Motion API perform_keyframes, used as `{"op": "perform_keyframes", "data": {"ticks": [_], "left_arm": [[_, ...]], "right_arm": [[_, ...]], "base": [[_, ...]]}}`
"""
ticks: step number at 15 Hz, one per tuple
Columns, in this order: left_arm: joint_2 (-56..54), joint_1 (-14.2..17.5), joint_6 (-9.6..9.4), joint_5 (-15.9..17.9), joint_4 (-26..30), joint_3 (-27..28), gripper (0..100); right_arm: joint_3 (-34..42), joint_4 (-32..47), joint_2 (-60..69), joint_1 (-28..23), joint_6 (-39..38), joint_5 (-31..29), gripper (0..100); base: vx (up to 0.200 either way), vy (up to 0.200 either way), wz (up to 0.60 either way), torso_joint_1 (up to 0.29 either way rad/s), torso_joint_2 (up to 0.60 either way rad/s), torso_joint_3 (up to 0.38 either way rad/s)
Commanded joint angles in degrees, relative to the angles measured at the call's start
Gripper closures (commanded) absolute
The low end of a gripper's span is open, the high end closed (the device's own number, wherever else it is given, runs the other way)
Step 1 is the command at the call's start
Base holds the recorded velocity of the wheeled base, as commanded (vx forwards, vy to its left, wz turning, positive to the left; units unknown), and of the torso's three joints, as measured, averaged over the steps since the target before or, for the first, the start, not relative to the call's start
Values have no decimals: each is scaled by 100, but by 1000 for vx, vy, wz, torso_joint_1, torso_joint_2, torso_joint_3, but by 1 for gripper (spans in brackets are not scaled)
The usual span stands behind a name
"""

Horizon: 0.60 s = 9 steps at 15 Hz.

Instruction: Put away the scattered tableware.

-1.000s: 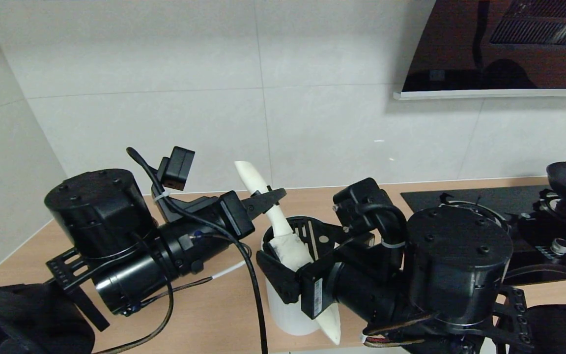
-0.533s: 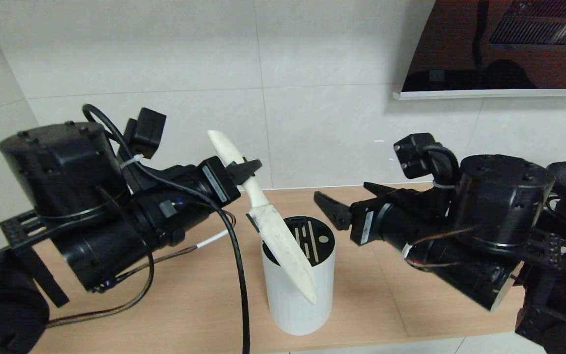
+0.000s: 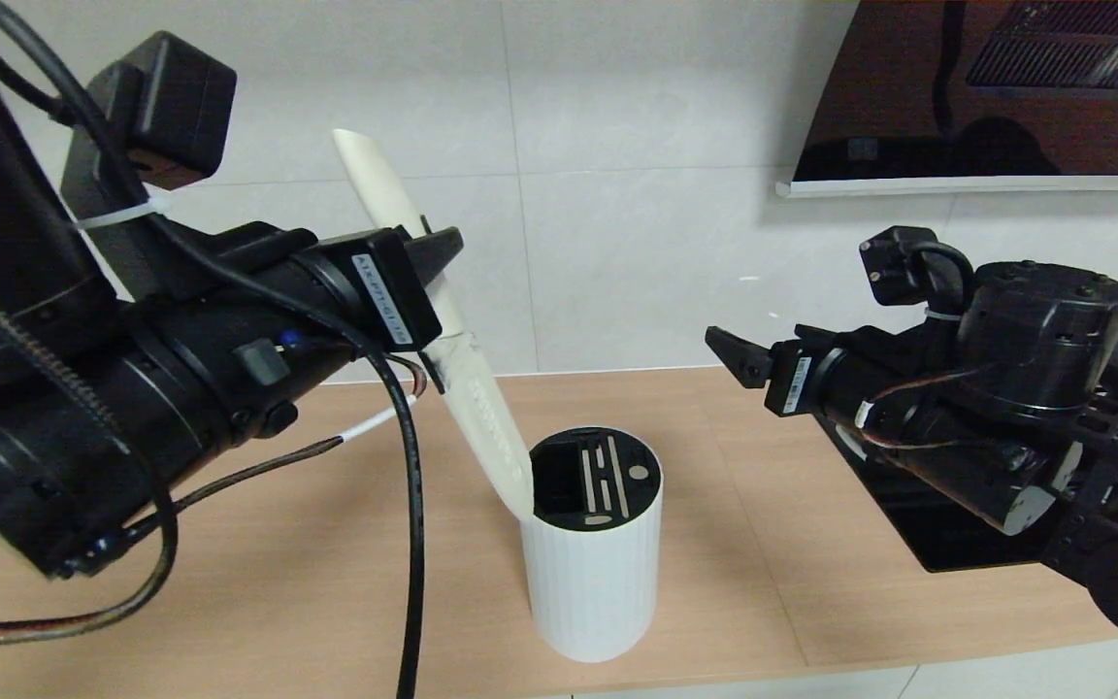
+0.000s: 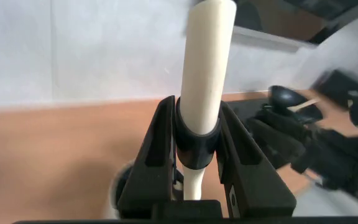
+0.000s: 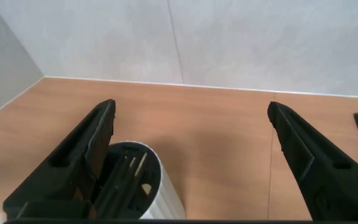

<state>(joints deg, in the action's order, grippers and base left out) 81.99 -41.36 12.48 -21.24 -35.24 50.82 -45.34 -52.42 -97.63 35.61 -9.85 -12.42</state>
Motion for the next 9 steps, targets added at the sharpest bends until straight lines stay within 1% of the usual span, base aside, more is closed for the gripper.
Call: {"op": "perform_keyframes", "data": {"ticks": [1,2,3,4,5,7,9], "left_arm": [[247,-443,-290,-636,-18,226,100],[555,-786,-334,-1190,-106,411,100],[634,-865,-325,-1304,-167,428,100],[968,-935,-343,-1708,-624,411,100],[1196,-935,-457,-1963,-967,393,100],[1451,-935,-703,-2412,-1301,393,100],[1504,-944,-712,-2412,-1362,358,100]], "right_arm": [[51,-5,-1,7,1,3,0],[60,-14,8,7,1,3,0],[60,-14,8,7,1,3,0],[69,-14,8,7,1,3,0],[78,-5,-10,7,1,3,0],[104,-5,-28,-1,1,3,0],[95,-14,-45,7,1,3,0]], "base": [[0,0,0,0,0,0],[0,0,0,0,0,0],[0,0,0,0,0,0],[0,0,0,0,0,0],[0,0,0,0,0,0],[0,0,0,0,0,0],[0,0,0,0,0,0]]}}
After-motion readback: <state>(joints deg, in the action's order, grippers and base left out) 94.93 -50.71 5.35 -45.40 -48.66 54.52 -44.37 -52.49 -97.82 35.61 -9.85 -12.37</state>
